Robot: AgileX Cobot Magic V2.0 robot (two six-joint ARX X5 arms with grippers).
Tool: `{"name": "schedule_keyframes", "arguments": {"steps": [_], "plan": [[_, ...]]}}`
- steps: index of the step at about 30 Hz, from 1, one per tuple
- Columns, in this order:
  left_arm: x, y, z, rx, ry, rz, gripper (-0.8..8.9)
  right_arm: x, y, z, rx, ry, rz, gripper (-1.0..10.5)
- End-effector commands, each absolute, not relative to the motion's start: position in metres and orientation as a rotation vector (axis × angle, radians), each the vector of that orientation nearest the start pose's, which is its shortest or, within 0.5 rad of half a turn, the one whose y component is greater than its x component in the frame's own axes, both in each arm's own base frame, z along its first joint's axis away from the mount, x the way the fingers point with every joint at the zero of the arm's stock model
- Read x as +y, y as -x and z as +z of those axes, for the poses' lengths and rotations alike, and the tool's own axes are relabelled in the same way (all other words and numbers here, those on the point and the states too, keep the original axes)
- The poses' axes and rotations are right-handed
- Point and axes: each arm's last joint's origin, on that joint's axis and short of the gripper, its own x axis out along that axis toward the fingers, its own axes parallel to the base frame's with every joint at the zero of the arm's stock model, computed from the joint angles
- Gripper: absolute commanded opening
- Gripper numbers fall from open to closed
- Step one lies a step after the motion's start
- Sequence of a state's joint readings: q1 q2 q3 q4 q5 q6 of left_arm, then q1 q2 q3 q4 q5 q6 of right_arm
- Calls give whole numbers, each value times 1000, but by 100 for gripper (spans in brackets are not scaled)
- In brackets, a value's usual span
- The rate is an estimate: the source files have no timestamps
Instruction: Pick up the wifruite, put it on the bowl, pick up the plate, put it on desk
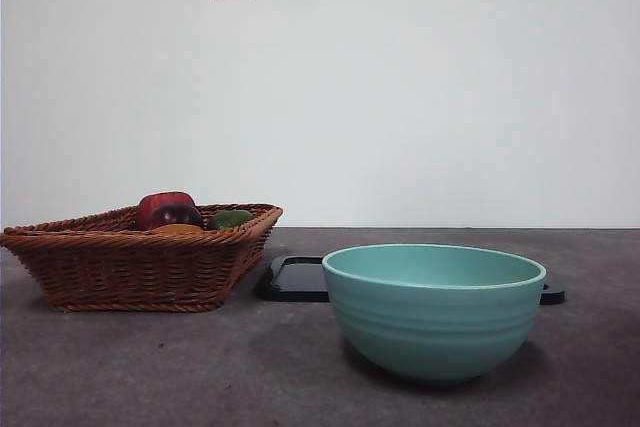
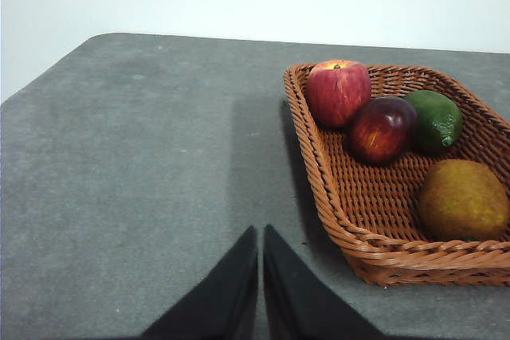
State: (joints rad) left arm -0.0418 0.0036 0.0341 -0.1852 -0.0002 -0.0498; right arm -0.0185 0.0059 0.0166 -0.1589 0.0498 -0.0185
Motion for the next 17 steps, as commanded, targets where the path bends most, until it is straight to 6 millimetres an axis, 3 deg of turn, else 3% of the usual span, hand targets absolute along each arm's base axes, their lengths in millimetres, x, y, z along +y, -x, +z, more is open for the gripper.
{"name": "schedule_keyframes", "arguments": {"steps": [1, 11, 17], "plan": [[-4, -95, 152, 172, 49, -42, 10, -3, -96, 154, 122, 9, -69, 9], [-4, -95, 155, 164, 180, -34, 10, -2, -96, 162, 73, -213, -52, 8], [-5, -91, 176, 98, 234, -41, 10, -2, -91, 189, -9, -388, -41, 8]]}}
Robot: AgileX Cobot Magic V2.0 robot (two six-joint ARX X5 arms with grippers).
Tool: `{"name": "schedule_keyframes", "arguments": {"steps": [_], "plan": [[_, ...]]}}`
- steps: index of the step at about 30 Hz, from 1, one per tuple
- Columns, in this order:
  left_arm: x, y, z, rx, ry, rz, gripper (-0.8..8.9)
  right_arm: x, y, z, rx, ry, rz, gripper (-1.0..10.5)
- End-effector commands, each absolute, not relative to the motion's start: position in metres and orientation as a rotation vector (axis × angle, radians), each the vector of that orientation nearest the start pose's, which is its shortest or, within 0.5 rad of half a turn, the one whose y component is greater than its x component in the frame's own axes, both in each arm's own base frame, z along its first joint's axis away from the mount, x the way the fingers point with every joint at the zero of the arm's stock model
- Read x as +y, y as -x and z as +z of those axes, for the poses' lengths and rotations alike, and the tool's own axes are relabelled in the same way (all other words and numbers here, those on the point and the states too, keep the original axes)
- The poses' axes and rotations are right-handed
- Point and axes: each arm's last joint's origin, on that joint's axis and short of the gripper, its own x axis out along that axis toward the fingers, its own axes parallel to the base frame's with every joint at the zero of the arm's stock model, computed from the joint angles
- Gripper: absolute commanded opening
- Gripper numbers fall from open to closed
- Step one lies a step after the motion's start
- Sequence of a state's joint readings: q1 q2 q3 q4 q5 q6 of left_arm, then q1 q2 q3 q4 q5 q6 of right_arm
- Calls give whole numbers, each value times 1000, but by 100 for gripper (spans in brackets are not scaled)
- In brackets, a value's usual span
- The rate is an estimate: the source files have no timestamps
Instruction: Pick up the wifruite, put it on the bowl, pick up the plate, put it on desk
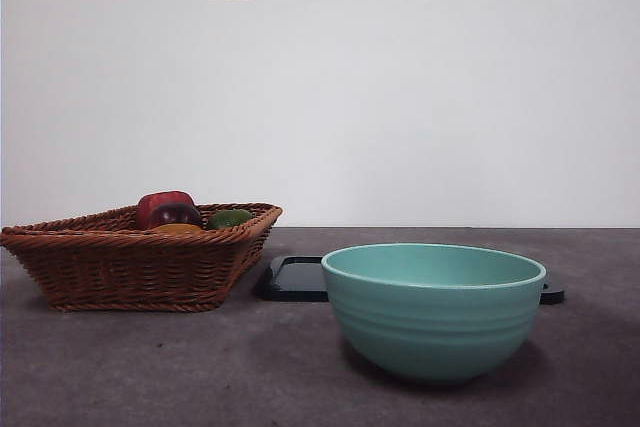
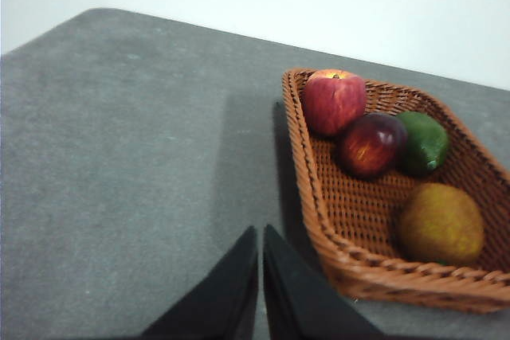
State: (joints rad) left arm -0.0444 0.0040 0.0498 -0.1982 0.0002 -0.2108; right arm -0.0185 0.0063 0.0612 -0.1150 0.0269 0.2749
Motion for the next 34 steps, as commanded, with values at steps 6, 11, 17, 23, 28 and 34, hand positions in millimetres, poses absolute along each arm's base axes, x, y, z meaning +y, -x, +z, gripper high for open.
{"name": "schedule_keyframes", "arguments": {"steps": [6, 11, 17, 23, 28, 34], "plan": [[-4, -87, 210, 4, 259, -53, 10, -2, -79, 226, -52, -420, -30, 8], [-5, -86, 245, -21, 282, -94, 10, -1, -74, 255, 16, -415, -11, 8], [-8, -87, 298, -2, 272, -171, 10, 3, -79, 281, 113, -409, 102, 8], [-14, -94, 344, 40, 246, -306, 10, 9, -86, 306, 168, -371, 248, 8], [-20, -103, 365, 96, 230, -423, 10, 14, -89, 330, 187, -339, 360, 8], [-29, -101, 380, 181, 219, -573, 10, 18, -85, 354, 265, -254, 451, 8]]}}
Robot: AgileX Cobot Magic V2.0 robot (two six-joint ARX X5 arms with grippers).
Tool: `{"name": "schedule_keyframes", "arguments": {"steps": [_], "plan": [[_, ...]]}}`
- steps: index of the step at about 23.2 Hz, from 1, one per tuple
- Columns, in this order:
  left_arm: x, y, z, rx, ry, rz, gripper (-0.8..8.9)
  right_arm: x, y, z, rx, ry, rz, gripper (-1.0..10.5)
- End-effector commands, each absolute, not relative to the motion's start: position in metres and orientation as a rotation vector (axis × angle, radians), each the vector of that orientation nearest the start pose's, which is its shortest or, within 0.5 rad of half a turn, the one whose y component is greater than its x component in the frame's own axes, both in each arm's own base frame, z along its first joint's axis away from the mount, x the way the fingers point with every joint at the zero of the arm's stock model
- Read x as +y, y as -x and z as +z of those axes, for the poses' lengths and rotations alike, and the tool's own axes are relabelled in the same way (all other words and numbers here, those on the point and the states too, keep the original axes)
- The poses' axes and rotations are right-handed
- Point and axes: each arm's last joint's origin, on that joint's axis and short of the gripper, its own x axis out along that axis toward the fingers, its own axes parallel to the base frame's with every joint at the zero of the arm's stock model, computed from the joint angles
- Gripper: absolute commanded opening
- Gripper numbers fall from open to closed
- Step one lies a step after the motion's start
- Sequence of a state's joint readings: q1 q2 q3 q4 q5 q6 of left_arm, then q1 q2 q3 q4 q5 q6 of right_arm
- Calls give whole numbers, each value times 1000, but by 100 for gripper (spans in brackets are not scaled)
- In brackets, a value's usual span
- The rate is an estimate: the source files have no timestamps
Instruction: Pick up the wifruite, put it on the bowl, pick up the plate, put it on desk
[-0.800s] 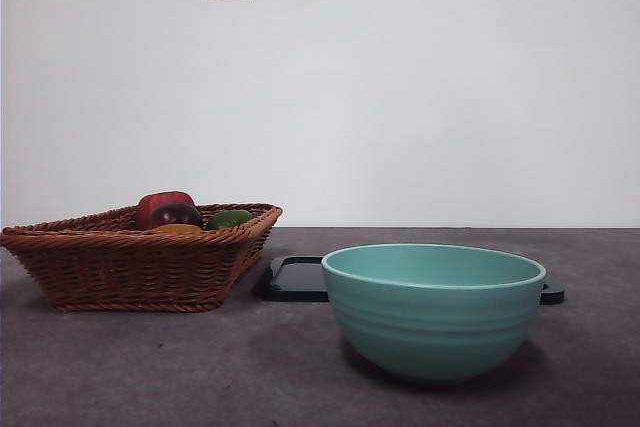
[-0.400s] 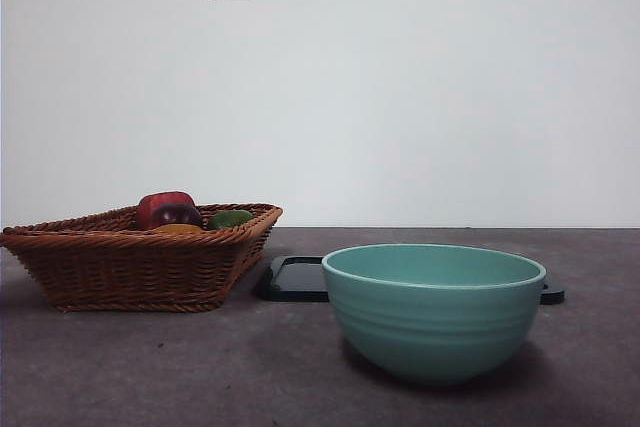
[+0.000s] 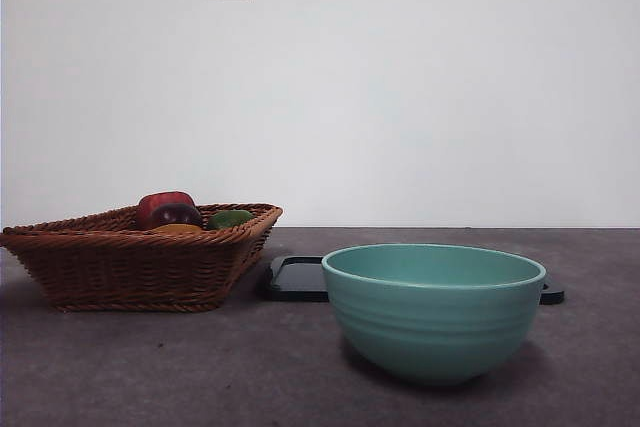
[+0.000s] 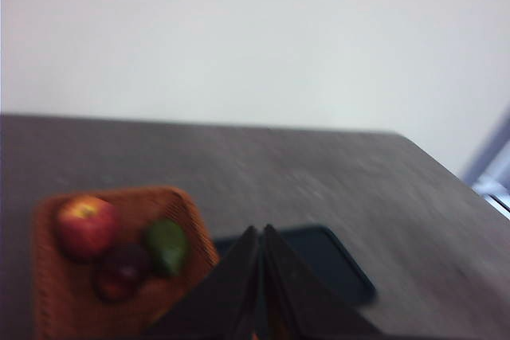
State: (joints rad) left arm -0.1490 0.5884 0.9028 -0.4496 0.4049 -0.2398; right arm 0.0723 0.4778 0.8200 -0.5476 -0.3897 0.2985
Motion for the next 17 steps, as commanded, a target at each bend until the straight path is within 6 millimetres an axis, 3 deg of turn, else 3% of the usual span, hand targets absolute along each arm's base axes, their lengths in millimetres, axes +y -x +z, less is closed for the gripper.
{"name": "schedule_keyframes", "arguments": {"steps": [1, 8, 17], "plan": [[-31, -100, 383, 181, 210, -590, 10, 19, -83, 358, 274, -233, 461, 8], [-40, -91, 390, 186, 178, -778, 10, 23, -68, 374, 315, -118, 591, 8], [-44, -88, 385, 230, 148, -855, 10, 24, -59, 370, 408, -122, 648, 8]]}}
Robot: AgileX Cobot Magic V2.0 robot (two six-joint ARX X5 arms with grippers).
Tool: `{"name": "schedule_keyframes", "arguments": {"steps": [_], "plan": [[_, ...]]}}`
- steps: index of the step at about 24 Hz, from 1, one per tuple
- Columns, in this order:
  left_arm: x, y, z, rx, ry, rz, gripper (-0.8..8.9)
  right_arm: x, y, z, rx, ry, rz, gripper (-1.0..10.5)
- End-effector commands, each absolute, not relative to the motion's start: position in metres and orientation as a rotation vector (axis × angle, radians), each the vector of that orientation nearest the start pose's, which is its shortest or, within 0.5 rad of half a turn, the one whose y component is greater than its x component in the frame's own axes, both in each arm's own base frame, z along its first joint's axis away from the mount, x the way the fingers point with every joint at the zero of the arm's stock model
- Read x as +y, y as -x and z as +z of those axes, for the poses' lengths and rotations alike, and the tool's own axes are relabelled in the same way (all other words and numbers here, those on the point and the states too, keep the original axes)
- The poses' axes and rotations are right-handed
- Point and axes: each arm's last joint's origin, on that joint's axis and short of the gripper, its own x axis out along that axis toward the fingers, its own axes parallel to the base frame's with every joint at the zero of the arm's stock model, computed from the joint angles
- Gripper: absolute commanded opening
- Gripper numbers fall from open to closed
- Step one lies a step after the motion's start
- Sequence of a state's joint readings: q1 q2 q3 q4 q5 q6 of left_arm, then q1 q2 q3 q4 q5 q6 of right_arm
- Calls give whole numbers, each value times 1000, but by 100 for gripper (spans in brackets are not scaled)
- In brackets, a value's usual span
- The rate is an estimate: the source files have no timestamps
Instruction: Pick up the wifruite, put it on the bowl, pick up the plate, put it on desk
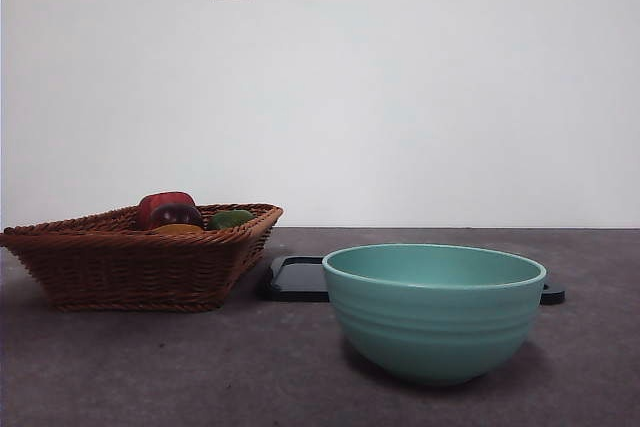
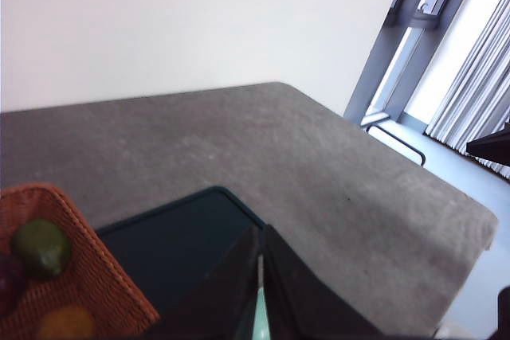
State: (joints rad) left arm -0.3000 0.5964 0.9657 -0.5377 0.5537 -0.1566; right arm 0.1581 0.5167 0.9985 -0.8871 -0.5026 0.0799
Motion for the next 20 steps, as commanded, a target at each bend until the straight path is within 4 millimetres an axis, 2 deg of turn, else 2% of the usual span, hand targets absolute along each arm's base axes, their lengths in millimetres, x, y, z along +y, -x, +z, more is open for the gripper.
{"name": "schedule_keyframes", "arguments": {"steps": [1, 14, 17, 19, 20], "plan": [[-44, -88, 384, 247, 150, -855, 10, 24, -59, 370, 408, -121, 651, 8], [-44, -83, 368, 424, 168, -848, 13, 24, -59, 370, 413, -126, 649, 9], [-44, -83, 367, 439, 167, -847, 84, 24, -59, 370, 414, -126, 649, 10], [-44, -83, 367, 443, 168, -846, 203, 24, -59, 370, 414, -126, 649, 21], [-44, -82, 367, 443, 167, -846, 293, 24, -59, 370, 414, -126, 648, 65]]}}
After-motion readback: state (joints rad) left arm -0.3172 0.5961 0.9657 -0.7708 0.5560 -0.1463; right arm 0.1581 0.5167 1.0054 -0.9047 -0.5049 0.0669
